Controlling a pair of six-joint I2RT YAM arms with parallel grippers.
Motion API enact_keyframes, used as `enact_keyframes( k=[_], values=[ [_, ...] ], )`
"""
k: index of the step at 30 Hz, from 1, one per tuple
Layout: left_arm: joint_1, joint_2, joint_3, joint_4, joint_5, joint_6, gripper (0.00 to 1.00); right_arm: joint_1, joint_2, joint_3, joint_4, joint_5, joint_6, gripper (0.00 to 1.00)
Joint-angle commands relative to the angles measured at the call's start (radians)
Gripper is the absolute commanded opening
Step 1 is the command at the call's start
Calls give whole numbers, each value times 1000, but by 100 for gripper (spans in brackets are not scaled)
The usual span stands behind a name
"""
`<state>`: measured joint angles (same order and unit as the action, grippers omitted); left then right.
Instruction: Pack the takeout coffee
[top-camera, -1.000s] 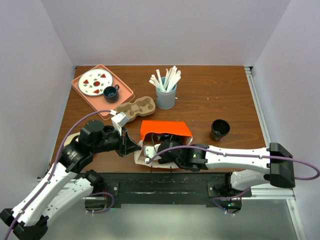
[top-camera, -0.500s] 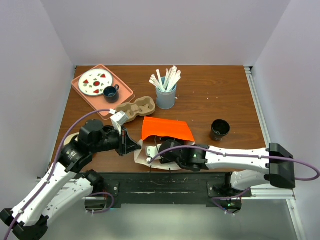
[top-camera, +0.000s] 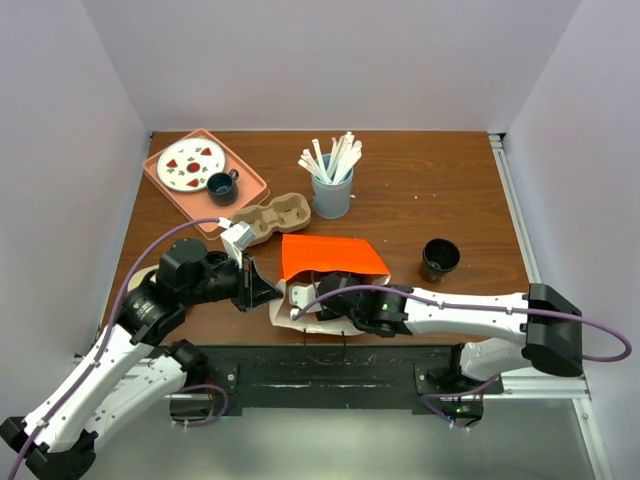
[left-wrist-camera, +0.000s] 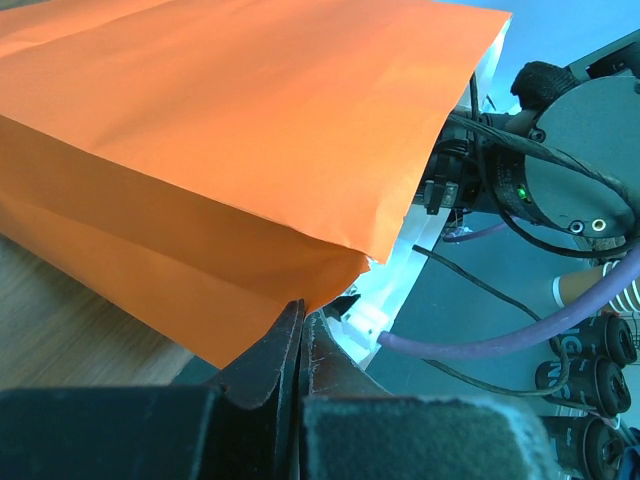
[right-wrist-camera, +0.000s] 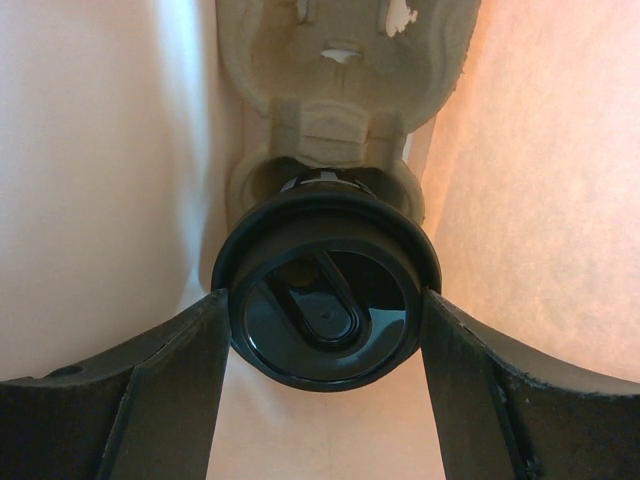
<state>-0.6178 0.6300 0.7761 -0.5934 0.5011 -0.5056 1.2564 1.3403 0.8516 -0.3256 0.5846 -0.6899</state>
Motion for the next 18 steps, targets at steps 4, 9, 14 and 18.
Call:
enact_keyframes(
  k=[4,9,14,18],
  values=[
    [-7,-9,5,20,21,-33,0,-34,25,-23,59,-22,-28,33],
    [-5,-16,3,17,19,-39,0,-48,23,-42,72,-29,-25,34],
    [-5,-7,11,17,17,-39,0,-55,25,-55,86,-29,-23,36],
    [-5,-1,15,17,14,-36,0,-60,39,-54,92,-25,-22,39]
  ],
)
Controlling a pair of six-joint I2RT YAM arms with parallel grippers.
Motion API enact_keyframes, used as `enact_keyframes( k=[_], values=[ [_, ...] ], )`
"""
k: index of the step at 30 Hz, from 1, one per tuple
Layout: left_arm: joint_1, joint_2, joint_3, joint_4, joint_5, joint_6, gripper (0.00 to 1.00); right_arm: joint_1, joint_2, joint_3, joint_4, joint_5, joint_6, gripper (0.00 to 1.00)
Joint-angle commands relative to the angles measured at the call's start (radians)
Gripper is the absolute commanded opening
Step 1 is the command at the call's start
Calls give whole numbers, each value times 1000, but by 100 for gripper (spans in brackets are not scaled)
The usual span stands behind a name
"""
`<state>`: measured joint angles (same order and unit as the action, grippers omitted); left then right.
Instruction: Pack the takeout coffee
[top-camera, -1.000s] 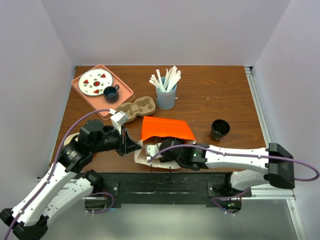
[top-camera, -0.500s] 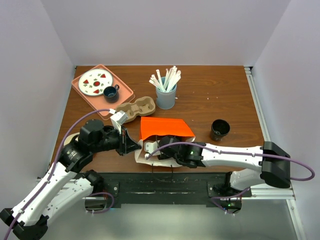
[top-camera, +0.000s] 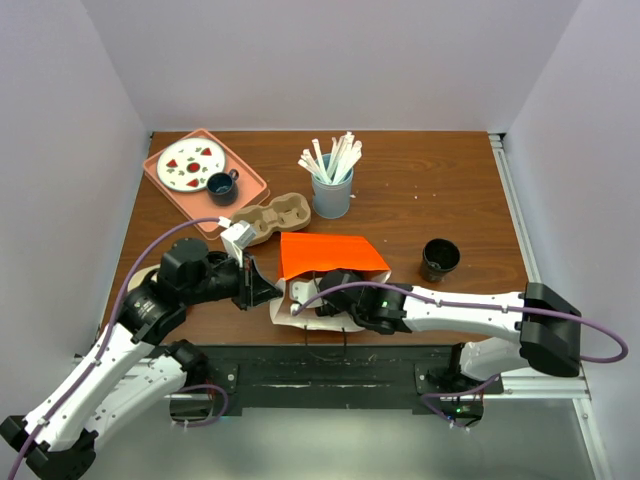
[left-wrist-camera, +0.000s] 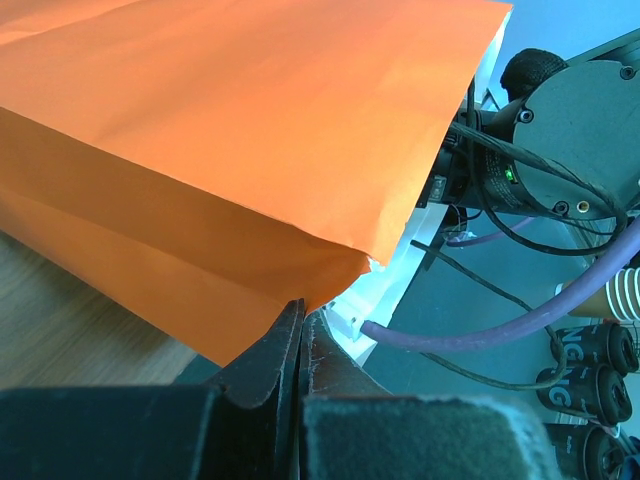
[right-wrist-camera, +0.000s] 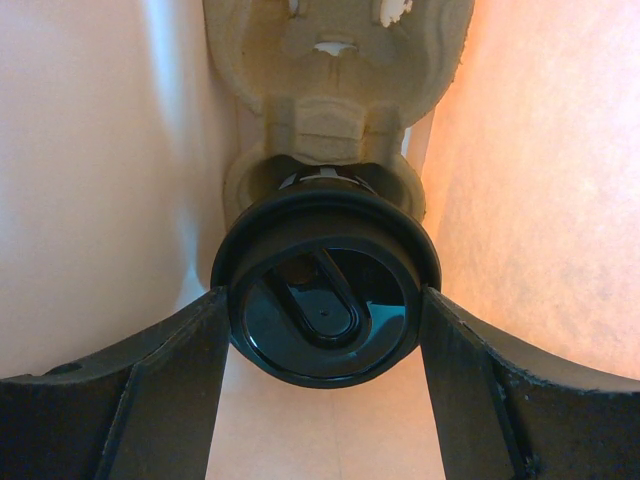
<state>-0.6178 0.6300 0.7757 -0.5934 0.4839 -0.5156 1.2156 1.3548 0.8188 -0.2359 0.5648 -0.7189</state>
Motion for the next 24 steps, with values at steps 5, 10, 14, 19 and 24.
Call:
enact_keyframes(
  k=[5,10,14,19,24],
  values=[
    [-5,-1,14,18,33,-29,0,-28,52,-20,18,-14,9,41],
    [-7,2,16,18,25,-32,0,-28,67,2,9,-23,26,48],
    [-5,14,37,15,12,-27,0,-28,67,34,-16,-35,29,75],
    [-5,25,51,10,1,-18,0,-30,63,69,-71,-52,50,81],
    [-7,31,65,1,-13,-12,0,-28,44,88,-106,-48,53,87]
  ],
)
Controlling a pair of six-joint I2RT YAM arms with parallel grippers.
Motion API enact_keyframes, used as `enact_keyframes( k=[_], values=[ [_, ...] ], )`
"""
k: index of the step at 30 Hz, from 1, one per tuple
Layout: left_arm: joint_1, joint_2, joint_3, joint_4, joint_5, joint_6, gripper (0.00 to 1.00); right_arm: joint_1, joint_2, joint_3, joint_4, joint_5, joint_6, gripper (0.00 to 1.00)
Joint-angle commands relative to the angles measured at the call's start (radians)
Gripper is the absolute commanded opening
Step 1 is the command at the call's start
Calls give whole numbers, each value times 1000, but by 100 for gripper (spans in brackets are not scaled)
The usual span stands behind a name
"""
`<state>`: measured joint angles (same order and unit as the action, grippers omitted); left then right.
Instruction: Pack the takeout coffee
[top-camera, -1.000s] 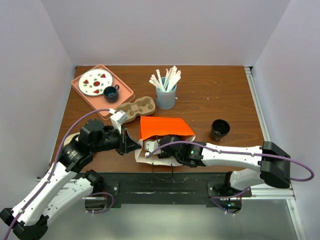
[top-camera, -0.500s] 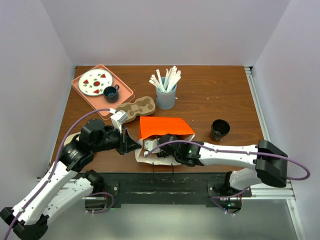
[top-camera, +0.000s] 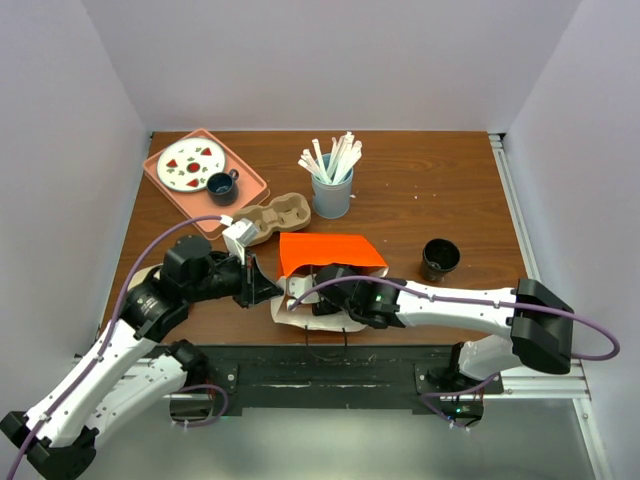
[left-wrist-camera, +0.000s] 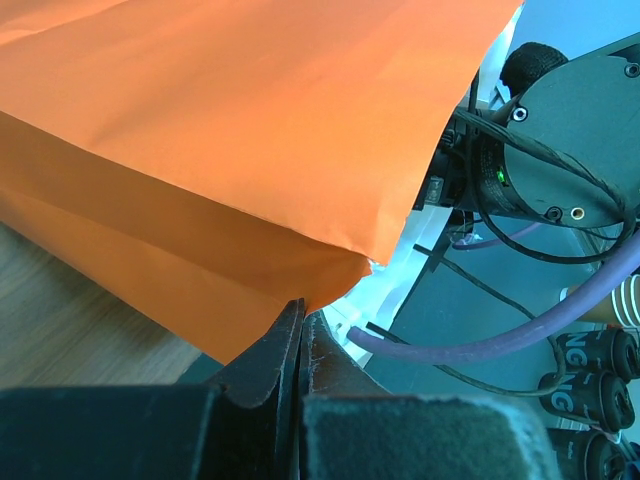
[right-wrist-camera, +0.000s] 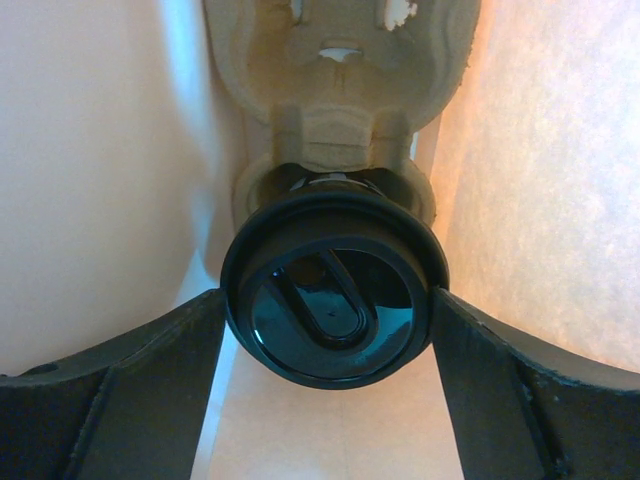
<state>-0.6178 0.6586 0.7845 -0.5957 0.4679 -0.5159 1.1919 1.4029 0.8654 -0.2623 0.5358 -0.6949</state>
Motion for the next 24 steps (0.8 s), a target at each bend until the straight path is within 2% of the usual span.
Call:
enact_keyframes(
  k=[1,3,5,24],
  values=[
    [-7,6,61,-4,-3,-10,0,-6,-5,44,-84,-19,29,90],
    [-5,12,85,-18,-34,-10,0,-5,-12,58,-106,-28,29,92],
    [-7,30,108,-36,-40,-9,0,-5,-24,73,-120,-51,29,98],
    [-7,91,196,-73,-43,-79,0,-6,-51,221,-290,-145,49,98]
  ],
)
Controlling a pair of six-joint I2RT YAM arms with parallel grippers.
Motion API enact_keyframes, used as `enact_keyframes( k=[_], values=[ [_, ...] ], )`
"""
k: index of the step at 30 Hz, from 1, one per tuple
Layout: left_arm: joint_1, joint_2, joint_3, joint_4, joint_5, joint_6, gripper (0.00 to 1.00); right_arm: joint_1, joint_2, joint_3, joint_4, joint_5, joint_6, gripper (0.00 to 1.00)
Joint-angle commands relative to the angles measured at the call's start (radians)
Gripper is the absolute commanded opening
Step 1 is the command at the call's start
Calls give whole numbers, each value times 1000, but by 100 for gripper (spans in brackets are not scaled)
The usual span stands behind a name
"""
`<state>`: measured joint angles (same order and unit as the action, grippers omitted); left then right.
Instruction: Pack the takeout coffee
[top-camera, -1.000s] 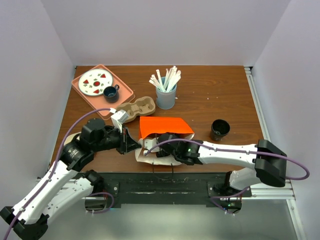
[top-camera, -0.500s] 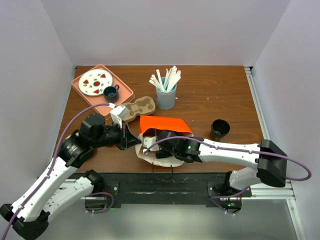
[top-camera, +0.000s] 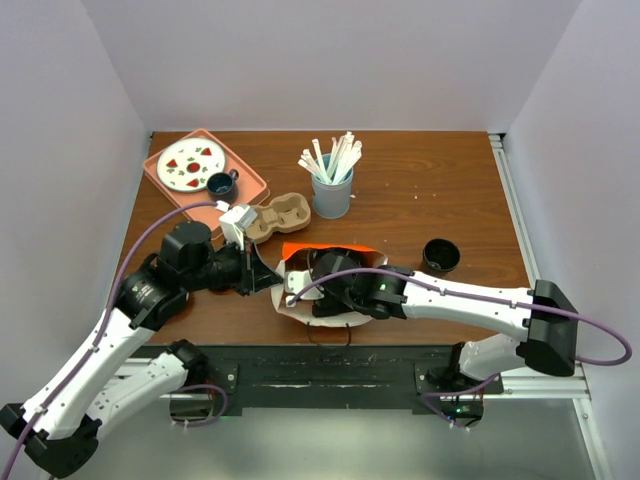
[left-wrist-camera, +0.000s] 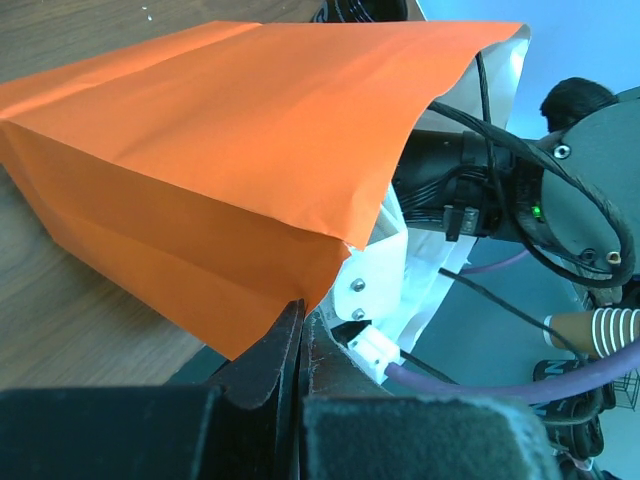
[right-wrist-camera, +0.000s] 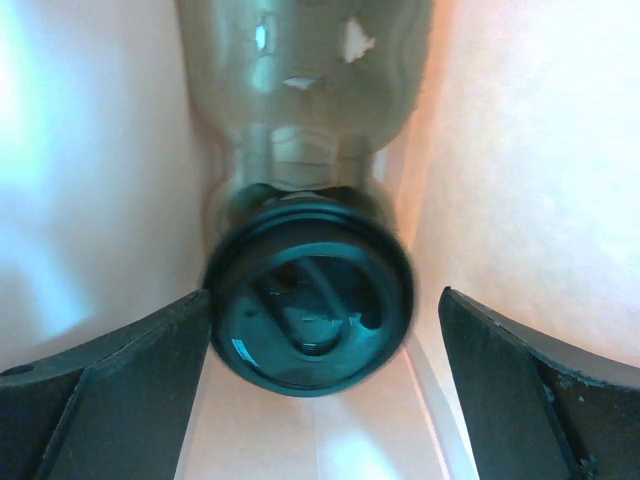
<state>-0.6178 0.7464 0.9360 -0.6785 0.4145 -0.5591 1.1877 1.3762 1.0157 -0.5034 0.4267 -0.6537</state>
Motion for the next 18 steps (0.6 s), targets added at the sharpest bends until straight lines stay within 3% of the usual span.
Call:
enact_keyframes(
  k=[1,18],
  values=[
    [-5,4,44,5,10,-38,0,-2,-25,73,-55,-43,11,98],
    [-7,18,67,-65,-17,-71,3,-2,-45,167,-150,-112,91,96]
  ],
)
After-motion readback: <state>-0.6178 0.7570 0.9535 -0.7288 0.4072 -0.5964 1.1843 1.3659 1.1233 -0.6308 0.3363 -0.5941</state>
